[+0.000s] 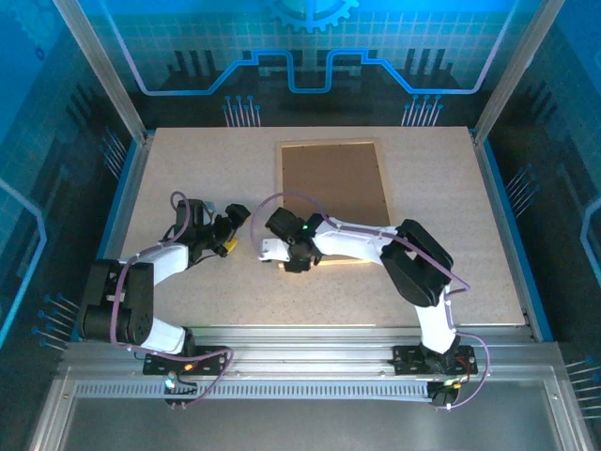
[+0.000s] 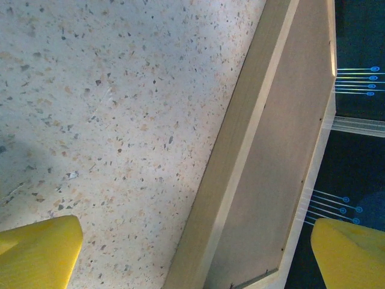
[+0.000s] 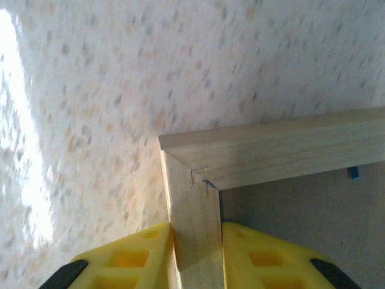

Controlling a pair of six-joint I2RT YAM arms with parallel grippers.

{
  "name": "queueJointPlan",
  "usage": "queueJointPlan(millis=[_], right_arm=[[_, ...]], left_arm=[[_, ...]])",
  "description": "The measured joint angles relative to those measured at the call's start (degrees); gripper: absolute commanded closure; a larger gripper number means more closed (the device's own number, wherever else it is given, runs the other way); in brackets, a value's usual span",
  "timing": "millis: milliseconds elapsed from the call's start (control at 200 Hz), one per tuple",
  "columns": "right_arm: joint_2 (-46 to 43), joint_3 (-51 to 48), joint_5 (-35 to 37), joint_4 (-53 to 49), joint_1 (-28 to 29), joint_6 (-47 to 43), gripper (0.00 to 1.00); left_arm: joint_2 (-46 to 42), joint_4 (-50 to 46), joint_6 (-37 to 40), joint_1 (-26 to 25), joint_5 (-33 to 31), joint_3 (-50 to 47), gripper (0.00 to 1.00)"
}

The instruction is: Put the photo into the frame

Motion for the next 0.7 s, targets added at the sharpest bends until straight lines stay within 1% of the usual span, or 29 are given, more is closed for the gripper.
queueJointPlan(millis=[80,255,405,460,540,630,700], right_arm=[[-2.4,-3.2,0.6,-1.2,-0.4,0.6,0.65],[-6.7,-8.9,1.7,-2.7,-1.7,2.2,0.59],[-9.1,-10.4,-0.3,-5.2,-4.4,5.7,0.46],[-9.2,-8.9,-1.8,-7.5,-5.5,8.4,0.41],[-8.6,-3.8,-3.1,-10.4,-6.1,14.6,0.41],[-5.6,5.7,-3.9,-12.5,-5.9,24.3,0.42],[-3.1,11.2,-3.7,-12.9,-5.6,31.8,0.42]], left_arm=[[0.0,0.7,-0.4,0.0,0.3,-0.3,0.01],[0.4,1.5,-1.4,0.0,0.8,-0.6,0.01],[0.4,1.8,-1.5,-0.5,1.0,-0.6,0.01],[0.5,1.9,-1.5,-0.9,1.0,-0.6,0.01],[0.7,2.1,-1.5,-1.5,1.0,-0.6,0.01],[1.6,2.3,-1.5,-2.0,1.0,-0.6,0.01],[2.4,2.6,-1.8,-2.1,1.3,-0.6,0.01]])
